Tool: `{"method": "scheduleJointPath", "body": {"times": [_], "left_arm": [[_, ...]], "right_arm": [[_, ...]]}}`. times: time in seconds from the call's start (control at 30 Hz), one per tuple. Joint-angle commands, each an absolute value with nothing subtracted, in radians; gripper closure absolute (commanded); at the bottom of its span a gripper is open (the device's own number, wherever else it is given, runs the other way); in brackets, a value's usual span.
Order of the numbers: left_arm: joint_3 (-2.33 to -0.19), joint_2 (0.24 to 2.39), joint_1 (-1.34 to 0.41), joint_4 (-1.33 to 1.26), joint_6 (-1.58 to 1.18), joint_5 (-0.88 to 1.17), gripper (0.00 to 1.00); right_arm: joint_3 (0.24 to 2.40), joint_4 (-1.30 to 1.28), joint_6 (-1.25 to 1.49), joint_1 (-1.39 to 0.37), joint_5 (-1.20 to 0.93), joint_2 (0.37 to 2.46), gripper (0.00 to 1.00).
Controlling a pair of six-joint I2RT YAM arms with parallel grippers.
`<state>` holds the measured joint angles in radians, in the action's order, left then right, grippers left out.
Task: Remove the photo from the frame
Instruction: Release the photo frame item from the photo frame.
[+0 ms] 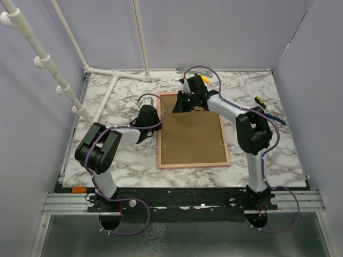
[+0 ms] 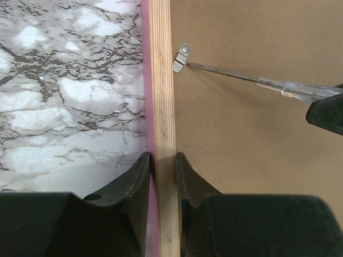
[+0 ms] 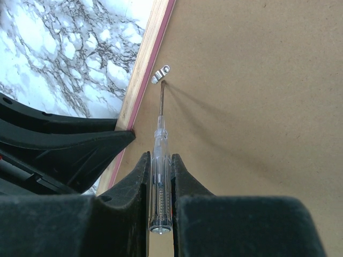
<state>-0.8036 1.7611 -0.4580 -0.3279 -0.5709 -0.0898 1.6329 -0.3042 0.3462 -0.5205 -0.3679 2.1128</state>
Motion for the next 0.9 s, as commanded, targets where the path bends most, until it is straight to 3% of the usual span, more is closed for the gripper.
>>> {"method": "scheduleJointPath", "body": {"times": [0.0, 0.87], "left_arm": [[-0.784, 1.763, -0.456, -0.301, -0.554, -0.069, 0.82], [-0.785, 1.766, -0.454, -0.301, -0.557, -0.063, 0.82]], "right_arm": [[1.613, -0.373, 0.330, -0.522, -0.352, 2.099, 0.99], [1.615, -0.224, 0.391, -0.522, -0.426, 2.089, 0.99]]}}
